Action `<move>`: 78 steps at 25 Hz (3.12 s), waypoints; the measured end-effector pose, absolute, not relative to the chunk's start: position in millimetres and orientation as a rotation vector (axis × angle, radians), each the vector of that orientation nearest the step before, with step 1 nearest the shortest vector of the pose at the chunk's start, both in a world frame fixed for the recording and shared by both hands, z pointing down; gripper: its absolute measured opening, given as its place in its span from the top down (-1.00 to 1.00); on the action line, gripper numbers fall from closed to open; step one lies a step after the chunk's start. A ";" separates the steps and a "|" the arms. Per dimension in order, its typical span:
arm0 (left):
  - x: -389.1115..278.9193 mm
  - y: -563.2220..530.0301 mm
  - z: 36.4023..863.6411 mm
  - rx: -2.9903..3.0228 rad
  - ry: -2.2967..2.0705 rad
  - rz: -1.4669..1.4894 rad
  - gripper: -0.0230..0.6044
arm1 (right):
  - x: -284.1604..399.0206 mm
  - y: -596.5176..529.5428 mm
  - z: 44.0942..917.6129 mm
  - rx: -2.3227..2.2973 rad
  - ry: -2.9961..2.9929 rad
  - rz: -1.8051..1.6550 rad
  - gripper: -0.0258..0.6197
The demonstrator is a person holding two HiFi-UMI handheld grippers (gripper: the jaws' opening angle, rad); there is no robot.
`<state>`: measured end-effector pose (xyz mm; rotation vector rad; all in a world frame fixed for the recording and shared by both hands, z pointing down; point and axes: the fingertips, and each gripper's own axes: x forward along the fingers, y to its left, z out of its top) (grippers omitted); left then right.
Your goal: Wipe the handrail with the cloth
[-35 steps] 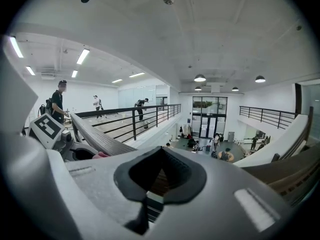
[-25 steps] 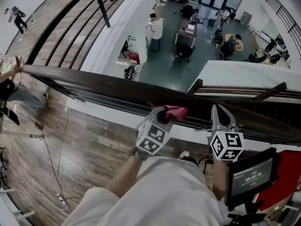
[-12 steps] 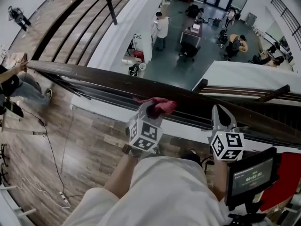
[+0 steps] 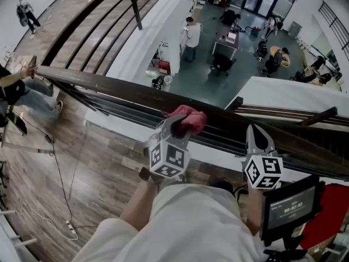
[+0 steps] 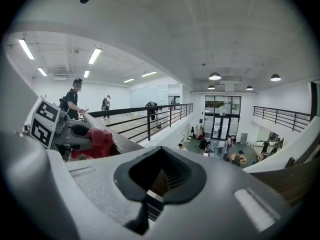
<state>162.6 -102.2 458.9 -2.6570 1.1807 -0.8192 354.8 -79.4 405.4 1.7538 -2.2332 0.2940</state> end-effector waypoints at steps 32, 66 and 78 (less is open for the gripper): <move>253.9 -120.0 454.3 -2.853 1.360 -0.888 0.68 | 442.2 -78.3 407.6 1.697 -2.321 0.232 0.91; 489.7 -54.5 450.6 -3.015 1.076 -0.865 0.69 | 630.5 16.4 413.3 1.818 -2.242 0.243 0.91; 547.5 -27.0 452.9 -3.130 0.766 -0.867 0.69 | 643.0 54.6 404.7 1.964 -2.167 0.265 0.91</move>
